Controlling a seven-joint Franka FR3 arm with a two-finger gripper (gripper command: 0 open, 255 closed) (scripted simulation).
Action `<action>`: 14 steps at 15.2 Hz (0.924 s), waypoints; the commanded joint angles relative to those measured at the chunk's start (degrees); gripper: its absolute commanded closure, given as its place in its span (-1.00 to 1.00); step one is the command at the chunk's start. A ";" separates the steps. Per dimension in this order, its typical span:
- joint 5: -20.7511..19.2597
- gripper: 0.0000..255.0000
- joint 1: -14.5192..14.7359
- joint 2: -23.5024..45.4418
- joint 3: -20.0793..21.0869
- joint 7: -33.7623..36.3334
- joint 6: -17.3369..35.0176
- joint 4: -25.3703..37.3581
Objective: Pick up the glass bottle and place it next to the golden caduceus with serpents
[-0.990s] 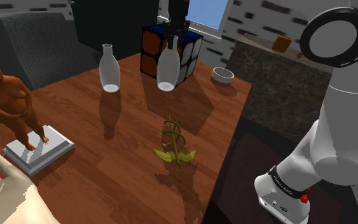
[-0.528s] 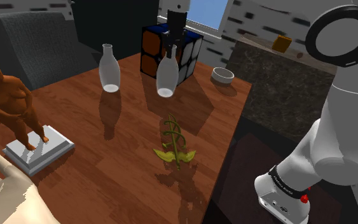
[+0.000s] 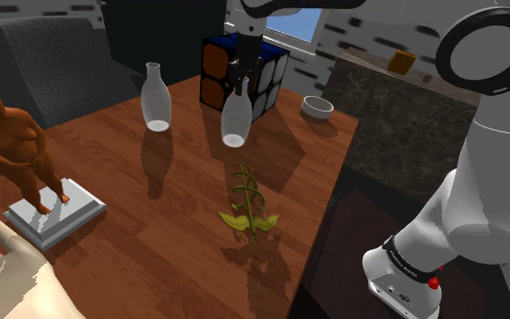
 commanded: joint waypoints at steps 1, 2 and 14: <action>-0.01 1.00 0.03 -0.07 0.01 0.06 1.67 -1.67; 0.00 1.00 0.03 -0.02 0.02 0.07 2.41 -2.36; 0.01 1.00 0.04 0.41 0.03 0.12 5.80 -5.32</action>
